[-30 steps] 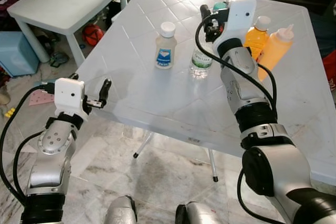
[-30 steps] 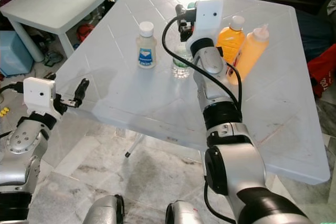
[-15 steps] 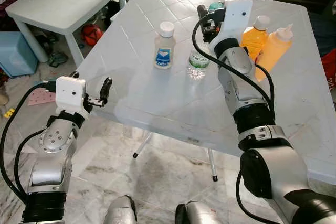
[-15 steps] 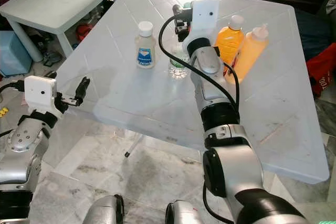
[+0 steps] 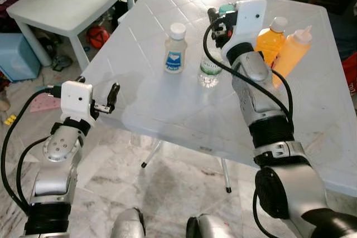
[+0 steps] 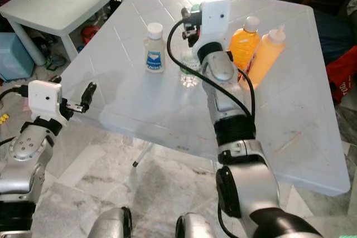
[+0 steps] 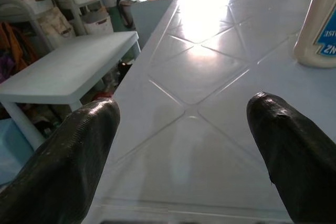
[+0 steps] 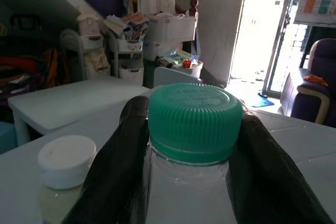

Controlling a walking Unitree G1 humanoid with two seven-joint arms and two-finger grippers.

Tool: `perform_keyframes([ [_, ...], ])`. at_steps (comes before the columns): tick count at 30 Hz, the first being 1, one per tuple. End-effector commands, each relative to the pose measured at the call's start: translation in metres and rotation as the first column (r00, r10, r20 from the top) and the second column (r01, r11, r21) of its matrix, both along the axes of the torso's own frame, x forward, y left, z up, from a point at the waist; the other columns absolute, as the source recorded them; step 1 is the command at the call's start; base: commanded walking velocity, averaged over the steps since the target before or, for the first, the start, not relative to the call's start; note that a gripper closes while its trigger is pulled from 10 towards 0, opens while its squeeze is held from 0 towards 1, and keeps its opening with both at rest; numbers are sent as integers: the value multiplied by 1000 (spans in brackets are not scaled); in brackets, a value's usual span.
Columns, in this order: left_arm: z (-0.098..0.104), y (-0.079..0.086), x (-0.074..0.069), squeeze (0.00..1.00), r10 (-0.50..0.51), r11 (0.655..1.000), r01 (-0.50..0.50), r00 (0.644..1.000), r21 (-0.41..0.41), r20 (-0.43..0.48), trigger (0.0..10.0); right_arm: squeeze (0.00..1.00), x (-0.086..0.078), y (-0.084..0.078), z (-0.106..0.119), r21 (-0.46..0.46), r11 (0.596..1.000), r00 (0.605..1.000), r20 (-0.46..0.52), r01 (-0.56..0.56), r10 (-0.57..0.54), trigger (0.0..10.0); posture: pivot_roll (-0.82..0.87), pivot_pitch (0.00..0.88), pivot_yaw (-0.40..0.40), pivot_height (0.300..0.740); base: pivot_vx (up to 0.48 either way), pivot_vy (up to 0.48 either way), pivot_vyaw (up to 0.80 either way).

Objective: Restocking fridge

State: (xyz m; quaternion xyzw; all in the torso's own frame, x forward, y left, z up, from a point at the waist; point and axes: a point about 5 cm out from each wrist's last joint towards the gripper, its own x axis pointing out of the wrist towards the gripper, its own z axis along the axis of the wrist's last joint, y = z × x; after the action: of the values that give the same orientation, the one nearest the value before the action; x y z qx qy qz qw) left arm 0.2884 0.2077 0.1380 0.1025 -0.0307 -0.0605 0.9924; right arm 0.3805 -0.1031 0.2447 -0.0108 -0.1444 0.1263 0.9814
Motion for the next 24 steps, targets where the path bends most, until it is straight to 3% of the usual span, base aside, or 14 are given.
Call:
perform_keyframes([
  [1,0,0,1,0,4,1000,-4,1000,5,1,10000,0,-3,-1,-4,-21,1000,999,-35,-8,7,0,76,101,-48,740,0,0,0],
  [10,0,1,3,0,5,1000,-5,1000,14,3,10000,0,-24,-3,-23,-55,997,990,-135,-45,37,0,72,91,-52,740,0,0,0],
  [21,-3,-1,4,0,11,1000,-11,1000,12,1,10000,0,-54,4,-41,-26,992,966,-231,-122,113,0,60,71,-62,740,0,0,0],
  [22,-3,-2,6,0,17,1000,-17,1000,8,4,10000,0,-57,6,-43,-13,991,965,-231,-132,126,157,60,63,-64,740,0,0,0],
  [23,-3,-2,7,0,26,1000,-26,1000,1,3,10000,0,-60,8,-45,-2,990,964,-227,-142,138,1882,60,60,-64,740,0,0,0],
  [24,-3,-2,8,0,36,999,-36,999,-3,0,10000,0,-63,9,-46,2,989,963,-226,-149,146,2549,59,52,-63,740,0,0,0],
])
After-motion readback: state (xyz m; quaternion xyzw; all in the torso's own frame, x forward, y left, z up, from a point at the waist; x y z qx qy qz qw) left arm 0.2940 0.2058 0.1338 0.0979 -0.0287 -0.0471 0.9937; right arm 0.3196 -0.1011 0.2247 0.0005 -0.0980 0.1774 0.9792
